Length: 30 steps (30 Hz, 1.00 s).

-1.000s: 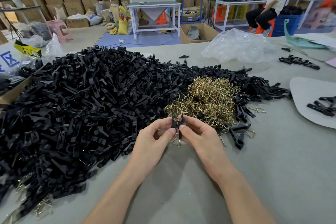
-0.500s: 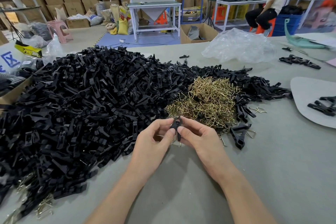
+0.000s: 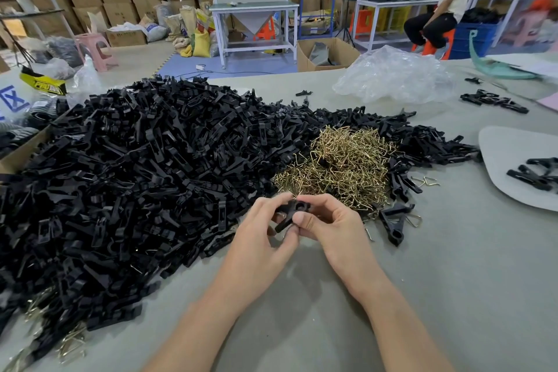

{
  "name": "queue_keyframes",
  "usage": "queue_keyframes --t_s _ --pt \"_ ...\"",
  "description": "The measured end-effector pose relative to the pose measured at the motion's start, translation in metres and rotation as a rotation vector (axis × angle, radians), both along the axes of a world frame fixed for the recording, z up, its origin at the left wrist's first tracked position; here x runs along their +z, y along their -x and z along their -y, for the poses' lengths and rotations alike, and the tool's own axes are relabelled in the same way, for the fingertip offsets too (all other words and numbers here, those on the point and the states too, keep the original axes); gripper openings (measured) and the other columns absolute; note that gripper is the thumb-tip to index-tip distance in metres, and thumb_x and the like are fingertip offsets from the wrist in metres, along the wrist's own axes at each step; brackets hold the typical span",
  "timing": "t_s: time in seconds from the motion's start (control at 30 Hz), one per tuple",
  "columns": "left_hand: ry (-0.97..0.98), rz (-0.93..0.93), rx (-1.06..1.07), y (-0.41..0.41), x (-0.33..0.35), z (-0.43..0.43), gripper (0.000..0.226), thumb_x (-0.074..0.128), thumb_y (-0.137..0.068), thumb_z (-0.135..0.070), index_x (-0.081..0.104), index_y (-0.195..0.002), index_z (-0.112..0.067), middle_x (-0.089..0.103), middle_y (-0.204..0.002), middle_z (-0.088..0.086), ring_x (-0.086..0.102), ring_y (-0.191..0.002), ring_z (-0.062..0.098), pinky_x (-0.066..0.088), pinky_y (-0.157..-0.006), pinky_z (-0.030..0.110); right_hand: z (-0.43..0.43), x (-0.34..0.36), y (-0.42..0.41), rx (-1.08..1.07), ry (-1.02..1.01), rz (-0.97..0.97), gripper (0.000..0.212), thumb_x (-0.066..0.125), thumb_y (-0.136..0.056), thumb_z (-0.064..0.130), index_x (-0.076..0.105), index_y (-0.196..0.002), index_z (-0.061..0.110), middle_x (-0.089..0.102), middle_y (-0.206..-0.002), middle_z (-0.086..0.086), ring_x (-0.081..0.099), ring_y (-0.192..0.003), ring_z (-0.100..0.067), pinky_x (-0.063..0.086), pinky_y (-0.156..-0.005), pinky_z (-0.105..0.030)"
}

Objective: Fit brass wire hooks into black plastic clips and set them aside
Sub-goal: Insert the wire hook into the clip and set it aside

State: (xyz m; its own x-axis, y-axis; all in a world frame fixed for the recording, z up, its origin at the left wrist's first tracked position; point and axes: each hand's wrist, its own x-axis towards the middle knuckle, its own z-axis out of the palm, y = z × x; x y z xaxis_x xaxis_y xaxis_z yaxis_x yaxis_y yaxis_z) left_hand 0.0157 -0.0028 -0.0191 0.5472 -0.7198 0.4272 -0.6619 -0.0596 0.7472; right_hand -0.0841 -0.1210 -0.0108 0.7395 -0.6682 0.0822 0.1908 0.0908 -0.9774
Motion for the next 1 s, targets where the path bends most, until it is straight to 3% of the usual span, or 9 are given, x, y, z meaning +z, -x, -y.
queue_keyframes --t_s 0.13,0.2,0.33,0.43,0.7,0.87,1.0 --pt "0.056 -0.231 0.037 0.002 0.006 -0.001 0.048 0.053 -0.099 -0.032 0.042 -0.147 -0.032 0.060 -0.117 -0.027 0.063 -0.103 -0.003 0.047 -0.080 0.007 0.004 0.004 0.002 -0.113 -0.049 0.076 0.020 0.075 -0.085 0.003 0.071 -0.101 0.013 0.077 -0.091 -0.002 0.073 -0.087 -0.015 0.058 -0.075 -0.021" --pt "-0.002 -0.102 0.149 -0.002 0.004 -0.002 0.042 0.051 -0.101 -0.030 0.046 -0.143 -0.029 0.061 -0.111 -0.021 0.061 -0.099 0.000 0.047 -0.081 0.012 0.011 0.006 0.007 -0.207 -0.161 0.146 0.022 0.074 -0.082 0.005 0.069 -0.102 0.012 0.077 -0.087 -0.002 0.073 -0.082 -0.015 0.058 -0.074 -0.020" --pt "-0.262 0.272 0.234 -0.004 -0.002 0.003 0.031 0.056 -0.097 -0.034 0.062 -0.126 -0.024 0.060 -0.103 -0.010 0.055 -0.096 0.014 0.047 -0.090 0.038 0.021 0.005 0.013 -0.284 -0.317 0.251 0.020 0.070 -0.084 0.008 0.066 -0.104 0.011 0.077 -0.082 0.001 0.072 -0.079 -0.011 0.057 -0.075 -0.018" --pt "-0.407 0.424 0.249 0.001 -0.001 0.012 0.030 0.055 -0.094 -0.045 0.068 -0.116 -0.028 0.058 -0.102 -0.005 0.053 -0.097 0.020 0.044 -0.086 0.037 0.022 0.003 0.011 -0.284 -0.332 0.236 0.016 0.067 -0.090 0.005 0.065 -0.104 0.011 0.076 -0.080 0.004 0.071 -0.078 -0.009 0.057 -0.076 -0.018" --pt "-0.465 0.326 0.140 -0.011 0.000 0.006 0.019 0.052 -0.098 -0.045 0.063 -0.109 -0.035 0.050 -0.110 -0.012 0.045 -0.108 0.012 0.034 -0.096 0.030 0.023 0.001 0.007 -0.274 -0.348 0.242 0.032 0.073 -0.075 0.017 0.067 -0.105 0.012 0.077 -0.084 0.001 0.072 -0.079 -0.010 0.056 -0.074 -0.017" --pt "-0.475 0.298 0.139 -0.011 -0.001 0.009 0.027 0.048 -0.100 -0.044 0.056 -0.126 -0.038 0.051 -0.111 -0.014 0.044 -0.110 0.011 0.033 -0.098 0.029 0.025 -0.002 0.004 -0.276 -0.352 0.241 0.020 0.070 -0.086 0.008 0.066 -0.106 0.011 0.076 -0.083 0.001 0.072 -0.078 -0.010 0.056 -0.073 -0.016" --pt "-0.397 0.347 0.204 -0.004 0.000 0.022 0.030 0.047 -0.101 -0.046 0.060 -0.125 -0.034 0.056 -0.114 -0.012 0.050 -0.108 0.013 0.036 -0.094 0.031 0.025 -0.001 0.003 -0.280 -0.357 0.258 0.022 0.071 -0.085 0.011 0.065 -0.106 0.011 0.076 -0.084 0.002 0.072 -0.079 -0.010 0.056 -0.073 -0.016"
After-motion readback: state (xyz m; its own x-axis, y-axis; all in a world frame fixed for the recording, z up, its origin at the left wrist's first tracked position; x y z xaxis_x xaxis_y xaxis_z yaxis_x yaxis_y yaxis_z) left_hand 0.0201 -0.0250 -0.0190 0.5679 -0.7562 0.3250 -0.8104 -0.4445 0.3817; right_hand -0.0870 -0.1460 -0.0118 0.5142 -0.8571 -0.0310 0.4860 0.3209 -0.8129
